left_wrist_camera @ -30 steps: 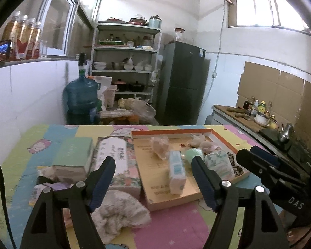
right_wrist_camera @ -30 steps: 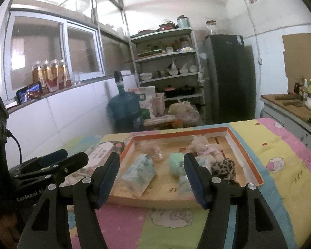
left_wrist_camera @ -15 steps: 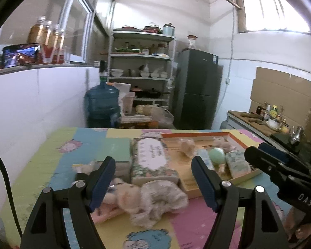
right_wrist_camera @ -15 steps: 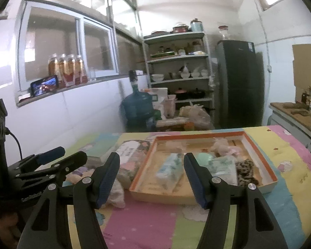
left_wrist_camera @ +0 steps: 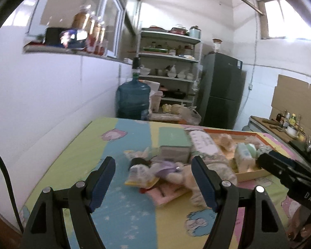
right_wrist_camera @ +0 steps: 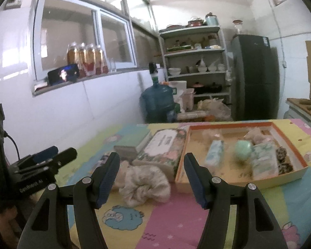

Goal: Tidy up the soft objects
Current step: 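Lower the right gripper onto the floral-dress doll and close on its dress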

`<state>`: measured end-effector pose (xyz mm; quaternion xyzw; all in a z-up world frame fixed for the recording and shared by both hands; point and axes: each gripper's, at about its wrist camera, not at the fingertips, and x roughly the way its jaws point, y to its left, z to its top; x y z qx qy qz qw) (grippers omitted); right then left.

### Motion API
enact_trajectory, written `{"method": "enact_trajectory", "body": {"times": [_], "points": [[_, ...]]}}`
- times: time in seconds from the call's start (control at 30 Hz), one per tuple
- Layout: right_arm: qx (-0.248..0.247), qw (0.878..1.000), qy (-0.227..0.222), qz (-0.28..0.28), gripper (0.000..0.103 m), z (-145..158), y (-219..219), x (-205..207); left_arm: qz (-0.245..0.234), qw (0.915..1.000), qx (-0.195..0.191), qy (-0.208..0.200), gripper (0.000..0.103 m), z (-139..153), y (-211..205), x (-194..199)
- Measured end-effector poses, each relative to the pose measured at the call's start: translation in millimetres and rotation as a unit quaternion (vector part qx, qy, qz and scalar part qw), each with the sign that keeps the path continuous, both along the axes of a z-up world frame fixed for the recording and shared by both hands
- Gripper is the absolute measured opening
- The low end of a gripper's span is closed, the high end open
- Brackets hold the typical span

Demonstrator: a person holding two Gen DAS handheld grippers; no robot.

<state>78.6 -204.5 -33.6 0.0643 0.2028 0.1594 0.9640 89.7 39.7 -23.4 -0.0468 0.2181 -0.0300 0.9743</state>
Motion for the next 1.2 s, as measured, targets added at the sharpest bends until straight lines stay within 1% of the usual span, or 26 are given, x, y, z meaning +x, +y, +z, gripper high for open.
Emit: {"method": "enact_trajectory", "body": {"times": [0.23, 0.53, 0.77, 0.93, 0.97, 1.03, 1.07, 1.1, 1.13, 1.17, 1.2], "points": [[-0.013, 0.999, 0.032, 0.019, 0.066, -23, 26, 10, 0.005, 0.9998, -0.013, 0.011, 0.075, -17, 22, -4], [-0.029, 0.996, 0.070, 0.048, 0.066, -49, 54, 26, 0.004, 0.9995, -0.025, 0.021, 0.075, -30, 36, -2], [-0.043, 0.994, 0.090, 0.046, 0.066, -61, 63, 38, 0.003, 0.9990, -0.035, 0.026, 0.075, -39, 40, 1], [-0.056, 0.992, 0.105, 0.046, 0.065, -67, 69, 47, 0.000, 0.9993, -0.030, 0.024, 0.075, -42, 39, 3], [-0.059, 0.991, 0.107, 0.046, 0.063, -68, 70, 49, -0.003, 0.9993, -0.029, 0.024, 0.075, -43, 38, 3], [-0.068, 0.990, 0.114, 0.044, 0.052, -70, 73, 53, -0.007, 0.9992, -0.029, 0.025, 0.075, -44, 38, 4], [-0.071, 0.990, 0.117, 0.043, 0.050, -71, 74, 55, -0.009, 0.9992, -0.028, 0.026, 0.075, -46, 37, 5], [-0.074, 0.989, 0.123, 0.040, 0.040, -73, 76, 58, -0.011, 0.9992, -0.028, 0.028, 0.075, -47, 37, 6], [-0.083, 0.987, 0.132, 0.034, 0.022, -76, 77, 61, -0.012, 0.9991, -0.027, 0.029, 0.075, -48, 37, 6], [-0.088, 0.986, 0.137, 0.033, 0.015, -78, 78, 63, -0.013, 0.9991, -0.027, 0.031, 0.075, -49, 37, 7], [-0.093, 0.985, 0.142, 0.032, 0.012, -80, 79, 64, -0.014, 0.9990, -0.027, 0.033, 0.075, -51, 37, 8]]}}
